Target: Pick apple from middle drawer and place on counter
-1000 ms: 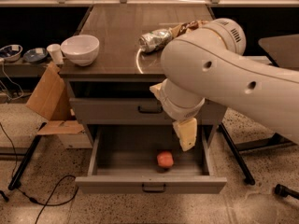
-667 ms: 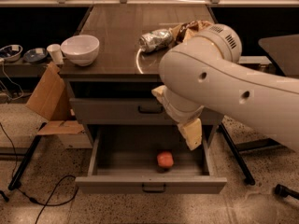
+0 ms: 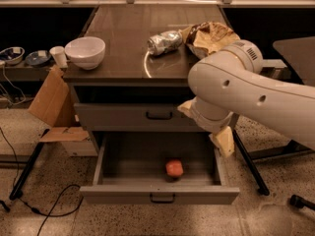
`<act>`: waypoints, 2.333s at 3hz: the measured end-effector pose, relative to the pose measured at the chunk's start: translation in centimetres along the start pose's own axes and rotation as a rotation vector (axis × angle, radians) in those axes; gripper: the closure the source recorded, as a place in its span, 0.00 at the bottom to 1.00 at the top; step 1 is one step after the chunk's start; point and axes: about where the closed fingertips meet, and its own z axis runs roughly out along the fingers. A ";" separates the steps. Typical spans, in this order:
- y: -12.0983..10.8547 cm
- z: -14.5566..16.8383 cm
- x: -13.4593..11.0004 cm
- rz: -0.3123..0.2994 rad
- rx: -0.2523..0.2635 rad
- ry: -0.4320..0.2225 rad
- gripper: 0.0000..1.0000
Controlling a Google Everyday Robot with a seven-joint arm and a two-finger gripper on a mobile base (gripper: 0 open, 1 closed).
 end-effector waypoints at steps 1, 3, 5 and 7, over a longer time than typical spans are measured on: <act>1.4 2.7 1.1 -0.056 -0.050 -0.021 0.00; 3.1 6.3 0.5 -0.274 -0.098 -0.011 0.00; 2.2 8.0 0.6 -0.325 -0.069 -0.011 0.00; -1.2 14.6 -2.4 -0.542 -0.003 -0.074 0.00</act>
Offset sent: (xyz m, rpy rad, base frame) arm -0.0015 -0.0331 -0.0730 -0.1206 0.0771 0.2221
